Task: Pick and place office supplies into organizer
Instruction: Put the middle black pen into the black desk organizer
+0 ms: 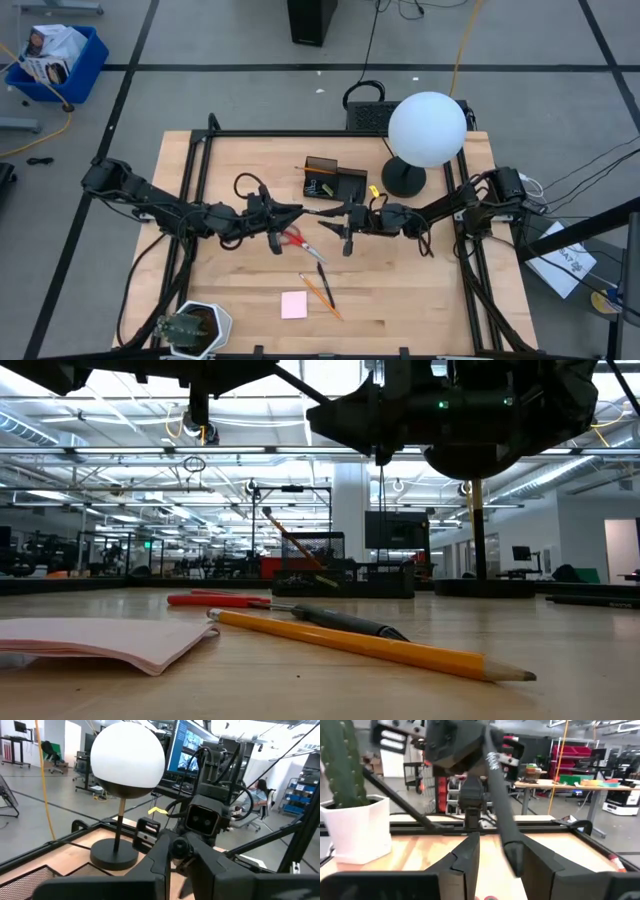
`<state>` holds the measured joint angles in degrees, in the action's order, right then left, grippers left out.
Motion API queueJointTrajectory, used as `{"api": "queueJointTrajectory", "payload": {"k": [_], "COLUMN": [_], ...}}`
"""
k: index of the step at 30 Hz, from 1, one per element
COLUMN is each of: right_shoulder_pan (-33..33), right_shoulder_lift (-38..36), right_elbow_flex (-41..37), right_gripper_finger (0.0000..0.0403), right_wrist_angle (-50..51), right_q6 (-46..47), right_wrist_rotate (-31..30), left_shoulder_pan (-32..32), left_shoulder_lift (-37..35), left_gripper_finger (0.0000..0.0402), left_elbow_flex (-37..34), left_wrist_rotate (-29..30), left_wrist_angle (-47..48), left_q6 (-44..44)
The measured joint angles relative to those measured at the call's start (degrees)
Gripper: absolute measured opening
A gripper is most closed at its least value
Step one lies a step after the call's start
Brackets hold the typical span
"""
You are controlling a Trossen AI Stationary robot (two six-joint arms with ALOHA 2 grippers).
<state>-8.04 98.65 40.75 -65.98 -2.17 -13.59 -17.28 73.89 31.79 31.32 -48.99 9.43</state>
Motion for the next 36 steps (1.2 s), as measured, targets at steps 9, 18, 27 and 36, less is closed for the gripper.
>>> {"api": "queueJointTrajectory", "payload": {"k": [9,18,27,36], "right_shoulder_pan": [-4.2,-11.7,-18.5,-21.4], "right_shoulder_lift": [0.0,0.0,0.0,0.0], "right_elbow_flex": [0.0,0.0,0.0,0.0], "right_gripper_finger": [0.011,0.0109,0.0105,0.0105], "right_wrist_angle": [6.1,12.9,15.6,16.7], "right_q6": [2.8,7.0,7.5,7.4], "right_wrist_rotate": [0.3,0.3,-0.2,-6.1], "left_shoulder_pan": [0.4,4.8,13.4,24.6], "left_shoulder_lift": [0.0,0.0,0.0,0.0], "left_gripper_finger": [0.0046,0.0054,0.0049,0.0045], "left_elbow_flex": [0.0,0.0,0.3,5.6], "left_wrist_rotate": [2.5,2.4,0.3,-8.0], "left_wrist_angle": [1.1,1.6,5.6,19.0], "left_q6": [-0.4,0.1,3.0,8.0]}}
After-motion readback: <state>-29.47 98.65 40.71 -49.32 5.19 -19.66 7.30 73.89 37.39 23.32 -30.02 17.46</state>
